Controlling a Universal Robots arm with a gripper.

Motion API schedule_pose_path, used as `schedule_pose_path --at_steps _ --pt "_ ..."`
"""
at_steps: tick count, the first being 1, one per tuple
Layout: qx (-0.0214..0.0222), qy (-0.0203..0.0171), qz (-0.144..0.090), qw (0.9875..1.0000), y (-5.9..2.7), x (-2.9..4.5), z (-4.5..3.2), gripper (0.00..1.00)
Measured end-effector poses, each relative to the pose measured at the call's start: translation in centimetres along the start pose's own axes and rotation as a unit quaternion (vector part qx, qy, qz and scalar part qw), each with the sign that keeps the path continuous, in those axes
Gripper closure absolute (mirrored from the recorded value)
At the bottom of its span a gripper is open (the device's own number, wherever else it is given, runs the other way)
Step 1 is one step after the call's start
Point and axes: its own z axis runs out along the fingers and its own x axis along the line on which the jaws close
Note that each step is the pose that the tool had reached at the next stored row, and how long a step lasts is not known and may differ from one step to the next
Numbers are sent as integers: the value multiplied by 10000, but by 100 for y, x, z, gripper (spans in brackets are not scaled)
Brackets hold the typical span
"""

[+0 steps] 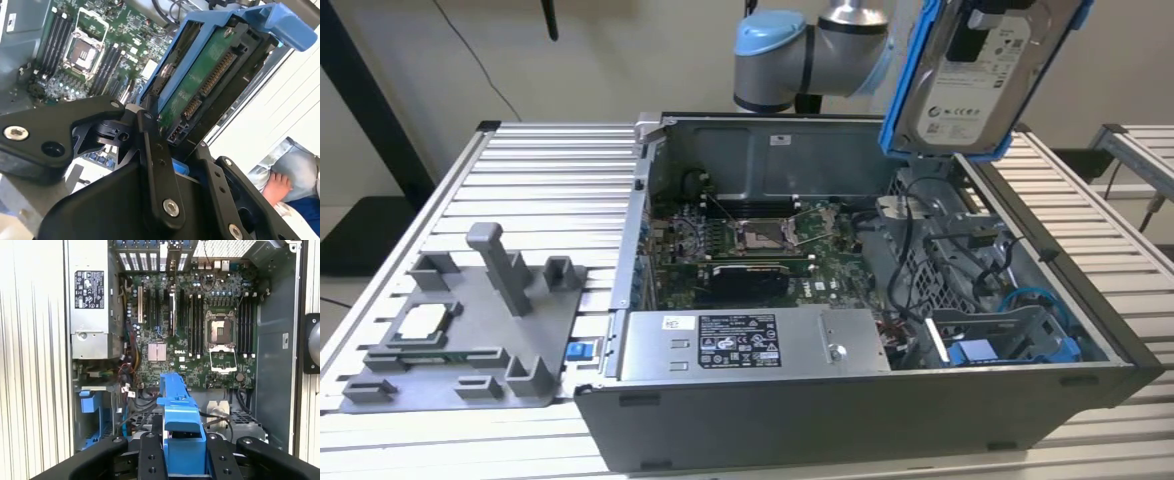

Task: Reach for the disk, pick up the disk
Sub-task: 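Pick up the disk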

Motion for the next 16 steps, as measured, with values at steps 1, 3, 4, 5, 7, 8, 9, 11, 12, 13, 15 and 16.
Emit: schedule_pose_path --at_steps 1,3,4,5,7,8,9,11,12,13,15,16 --pt "-2 -1 0 10000 -9 29 0 100" --pt "-6 -2 0 10000 -25 89 -2 100" --pt "-10 -2 0 10000 -34 157 -4 100" --pt "-13 -2 0 10000 -40 227 -6 100" --pt "-16 -3 1 10000 -44 300 -7 100" --pt "-18 -2 0 10000 -48 376 -9 100" --pt "-19 -2 1 10000 -50 415 -10 100" --pt "-21 -2 1 10000 -53 489 -12 100" --pt "-21 -1 0 10000 -54 527 -14 100" --pt "-22 -2 1 10000 -56 568 -14 100" --pt "-23 -2 1 10000 -59 647 -16 100" --pt "-24 -2 1 10000 -60 688 -17 100"
